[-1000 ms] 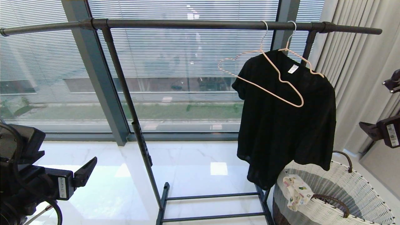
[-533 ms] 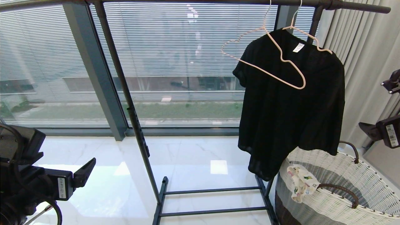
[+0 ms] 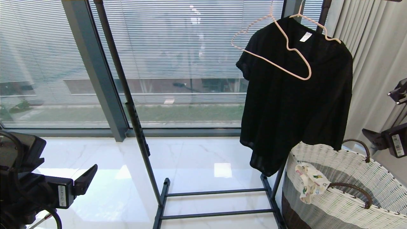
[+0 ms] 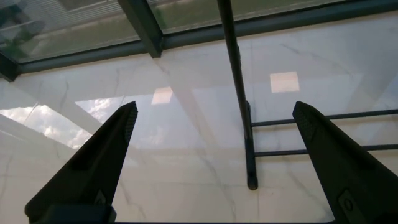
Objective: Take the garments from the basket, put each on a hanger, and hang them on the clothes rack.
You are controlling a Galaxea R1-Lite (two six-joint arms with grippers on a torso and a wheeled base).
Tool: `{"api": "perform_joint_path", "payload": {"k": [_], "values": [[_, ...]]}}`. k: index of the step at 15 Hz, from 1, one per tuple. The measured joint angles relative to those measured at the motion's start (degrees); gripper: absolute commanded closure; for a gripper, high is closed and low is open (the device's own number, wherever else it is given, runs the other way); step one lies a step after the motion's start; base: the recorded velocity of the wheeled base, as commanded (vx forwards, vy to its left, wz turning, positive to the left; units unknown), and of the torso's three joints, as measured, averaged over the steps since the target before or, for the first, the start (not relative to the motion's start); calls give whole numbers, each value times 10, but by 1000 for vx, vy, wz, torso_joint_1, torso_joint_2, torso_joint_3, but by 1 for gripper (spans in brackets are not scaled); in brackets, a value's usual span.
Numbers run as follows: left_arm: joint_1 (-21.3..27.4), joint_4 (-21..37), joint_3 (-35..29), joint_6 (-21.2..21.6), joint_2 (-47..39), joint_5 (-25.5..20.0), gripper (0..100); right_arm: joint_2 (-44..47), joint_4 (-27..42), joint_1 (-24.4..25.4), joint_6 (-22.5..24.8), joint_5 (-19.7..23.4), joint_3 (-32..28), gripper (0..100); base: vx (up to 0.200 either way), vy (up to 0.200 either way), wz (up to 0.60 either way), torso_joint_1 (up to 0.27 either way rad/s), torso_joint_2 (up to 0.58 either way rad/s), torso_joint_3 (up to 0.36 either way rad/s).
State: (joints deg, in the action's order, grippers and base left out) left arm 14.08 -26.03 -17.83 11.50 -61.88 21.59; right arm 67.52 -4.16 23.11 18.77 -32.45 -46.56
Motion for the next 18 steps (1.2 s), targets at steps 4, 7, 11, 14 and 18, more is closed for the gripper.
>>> {"api": "perform_joint_path", "payload": {"k": [4, 7, 11, 14, 18], "values": [[1, 0, -1, 0, 1, 0, 0, -19, -1, 0, 7, 11, 35, 0, 200, -200, 0, 1, 7, 8], [0, 0, -1, 0, 1, 0, 0, -23, -1, 1, 11, 34, 40, 0, 133, -133, 0, 3, 3, 2], [0, 0, -1, -1, 0, 0, 0, -32, 0, 1, 60, 151, 69, 0, 0, 0, 0, 0, 0, 0], [0, 0, -2, 0, 1, 0, 0, -38, 0, 2, 90, 203, 120, 0, 0, 0, 0, 0, 0, 0], [0, 0, -3, 0, -1, 0, 0, 6, -1, 1, 92, 232, 147, 0, 0, 0, 0, 0, 0, 0]]}}
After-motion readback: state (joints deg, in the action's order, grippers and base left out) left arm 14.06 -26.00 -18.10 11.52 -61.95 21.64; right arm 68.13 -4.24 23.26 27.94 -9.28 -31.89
